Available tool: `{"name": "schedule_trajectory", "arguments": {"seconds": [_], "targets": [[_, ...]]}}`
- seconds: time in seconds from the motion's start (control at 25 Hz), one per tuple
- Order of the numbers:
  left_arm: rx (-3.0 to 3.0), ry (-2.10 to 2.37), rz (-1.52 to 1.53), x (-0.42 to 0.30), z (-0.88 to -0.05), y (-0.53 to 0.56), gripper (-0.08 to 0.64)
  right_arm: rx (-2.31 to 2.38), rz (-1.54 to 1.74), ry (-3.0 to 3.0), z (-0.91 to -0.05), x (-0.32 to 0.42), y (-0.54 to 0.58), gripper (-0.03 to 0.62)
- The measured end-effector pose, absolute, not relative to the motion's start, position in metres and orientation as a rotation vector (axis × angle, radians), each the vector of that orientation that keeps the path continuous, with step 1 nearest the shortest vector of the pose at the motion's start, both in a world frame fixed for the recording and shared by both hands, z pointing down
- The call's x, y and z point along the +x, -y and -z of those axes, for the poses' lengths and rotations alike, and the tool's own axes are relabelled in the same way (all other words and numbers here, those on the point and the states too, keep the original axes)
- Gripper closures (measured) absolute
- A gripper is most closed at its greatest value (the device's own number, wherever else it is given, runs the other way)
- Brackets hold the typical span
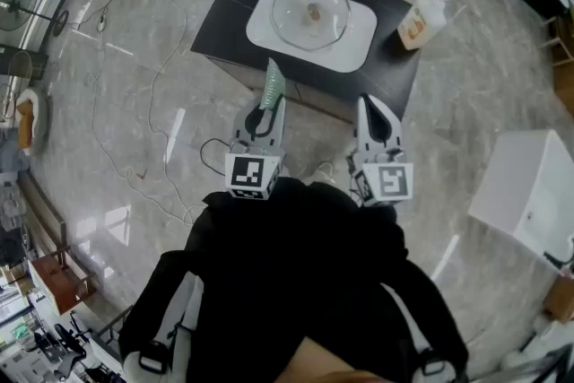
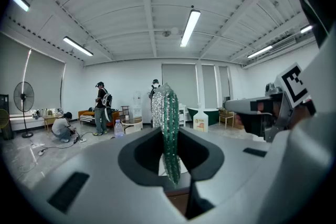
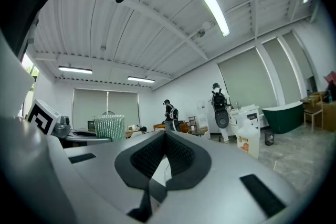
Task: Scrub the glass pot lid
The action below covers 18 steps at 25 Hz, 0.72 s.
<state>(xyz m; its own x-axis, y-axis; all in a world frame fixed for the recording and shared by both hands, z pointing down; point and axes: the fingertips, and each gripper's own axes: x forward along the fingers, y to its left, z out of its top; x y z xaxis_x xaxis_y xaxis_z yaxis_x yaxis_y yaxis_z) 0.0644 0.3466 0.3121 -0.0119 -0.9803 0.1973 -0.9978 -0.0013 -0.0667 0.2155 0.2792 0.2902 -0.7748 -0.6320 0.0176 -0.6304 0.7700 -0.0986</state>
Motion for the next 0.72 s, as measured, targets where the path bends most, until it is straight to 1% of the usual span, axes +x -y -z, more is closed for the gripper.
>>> {"name": "schedule_trajectory", "arguments": {"seconds": [0.32, 0.56, 0.72], "targets": [[2.116, 2.144, -0.295, 0.070, -0.325, -0.346, 0.500, -1.014, 0.238, -2.896, -0.286, 0.217, -0.282, 0.601], [2.132, 2.102, -0.285, 0.063, -0.333, -0.315, 0.500, -1.069, 0.179, -2.912, -0.294, 0.214, -0.255, 0.601], [2.153, 2.048, -0.267, 0.042, -0.347, -0.276, 0.500, -1.108, 0.176, -2.930, -0.302, 0.192, -0.227, 0.601]]}}
